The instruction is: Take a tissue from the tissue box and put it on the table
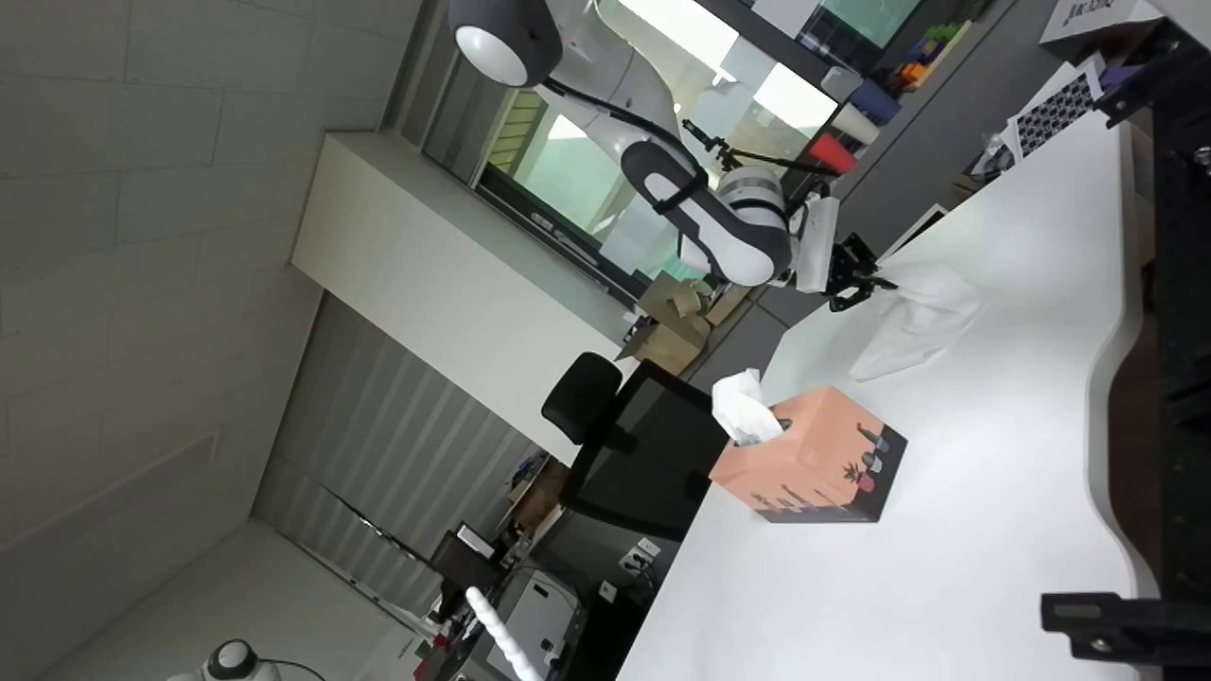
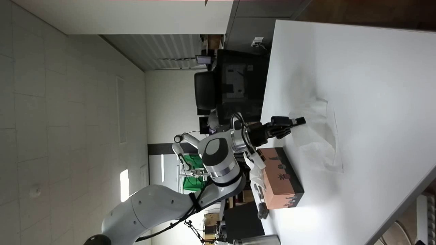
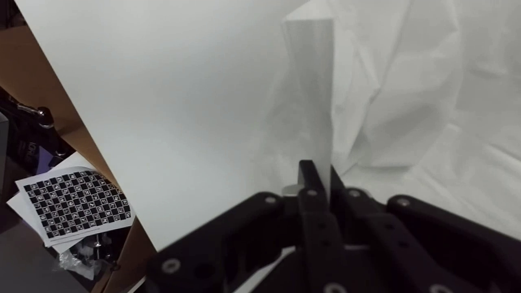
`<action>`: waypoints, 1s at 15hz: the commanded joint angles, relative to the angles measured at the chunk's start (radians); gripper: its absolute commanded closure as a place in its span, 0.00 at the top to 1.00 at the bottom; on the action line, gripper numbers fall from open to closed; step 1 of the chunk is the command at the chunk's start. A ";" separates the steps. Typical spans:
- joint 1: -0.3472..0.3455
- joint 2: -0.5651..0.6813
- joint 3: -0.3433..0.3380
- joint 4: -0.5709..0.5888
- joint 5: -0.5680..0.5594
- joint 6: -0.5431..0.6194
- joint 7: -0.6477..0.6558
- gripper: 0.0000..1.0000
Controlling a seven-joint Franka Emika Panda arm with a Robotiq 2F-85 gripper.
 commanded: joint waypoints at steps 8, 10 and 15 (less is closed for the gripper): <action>0.143 -0.277 -0.115 -0.143 0.064 -0.099 -0.156 0.88; 0.160 -0.353 -0.118 -0.186 0.038 -0.145 -0.149 1.00; 0.131 -0.388 -0.069 -0.182 0.003 -0.226 -0.141 1.00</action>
